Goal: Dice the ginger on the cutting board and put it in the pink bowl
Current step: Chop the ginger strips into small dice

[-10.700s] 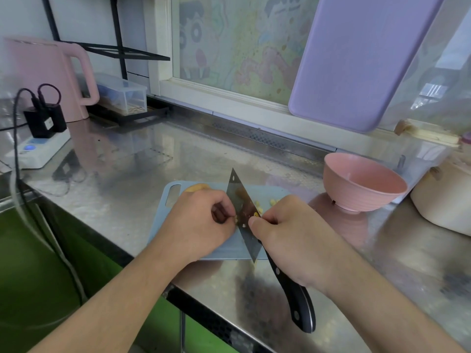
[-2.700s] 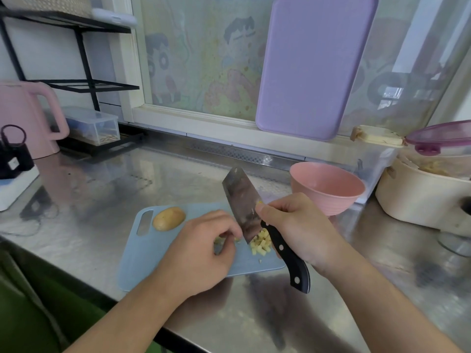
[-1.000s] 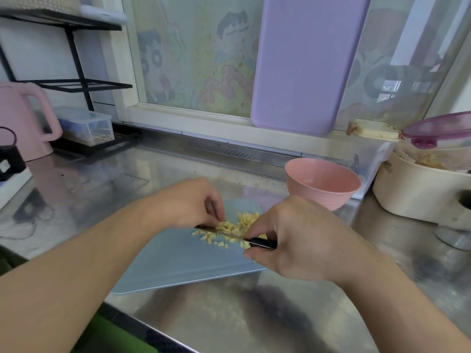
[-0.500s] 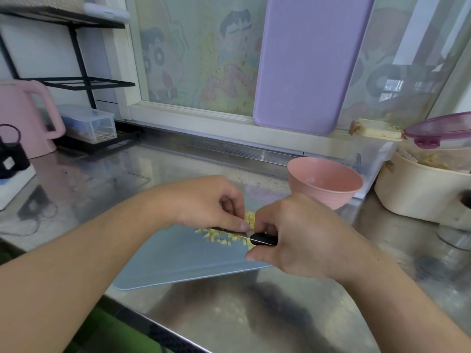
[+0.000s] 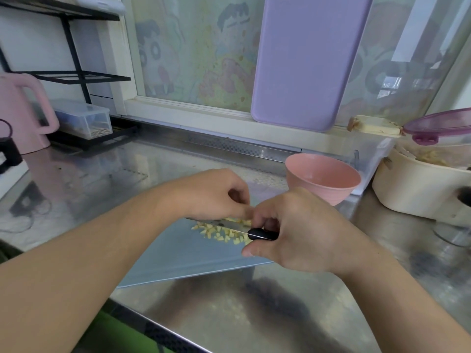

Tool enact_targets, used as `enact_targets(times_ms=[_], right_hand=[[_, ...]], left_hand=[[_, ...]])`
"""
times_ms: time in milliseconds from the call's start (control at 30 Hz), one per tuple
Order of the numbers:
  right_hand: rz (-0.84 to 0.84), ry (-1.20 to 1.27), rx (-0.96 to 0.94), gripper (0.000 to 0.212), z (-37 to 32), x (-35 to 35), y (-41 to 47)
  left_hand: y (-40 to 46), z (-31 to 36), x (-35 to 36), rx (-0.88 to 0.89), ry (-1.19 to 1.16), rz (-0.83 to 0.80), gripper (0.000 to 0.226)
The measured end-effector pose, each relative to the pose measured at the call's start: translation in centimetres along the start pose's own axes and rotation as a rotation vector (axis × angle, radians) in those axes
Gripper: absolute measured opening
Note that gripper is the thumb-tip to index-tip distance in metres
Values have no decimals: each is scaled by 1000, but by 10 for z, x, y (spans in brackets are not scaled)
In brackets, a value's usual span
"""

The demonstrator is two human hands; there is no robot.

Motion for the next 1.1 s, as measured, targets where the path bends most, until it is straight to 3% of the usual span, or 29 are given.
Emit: enact_targets(times_ms=[100,200,367,633,800,933,1100], right_hand=[[2,-4,-22,38,-2,2,-1],[1,14,-30,40,-2,3,-1],[19,24,-28,39,2,0,-1],[28,-14,-55,30,-2,0,-2],[17,-27,-61,32,-3,0,-2],[41,10,-40,34,2,-2,-2],[81,124,51,31,12,-5,0]], left_hand=[[4,3,12,-14,162,-52,21],[7,-2,10,-24,254,24,19],[2,-9,-16,-23,97,190,23],[-14,-8,-6,-74,-16,-88,46],[-12,-12,-1,-72,22,-69,38],[-13,-15,-21,-41,-140,110,29],[-35,-24,-68,46,-336,591,26]])
Point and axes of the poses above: each hand's wrist, its own y-axis towards the middle knuckle, its own x-axis out of the palm, z = x × y, the point moved 6 cm from there along y, towards the middle knuckle, and after that the axes turned 5 degrees about -y, right-handed, at the moved point
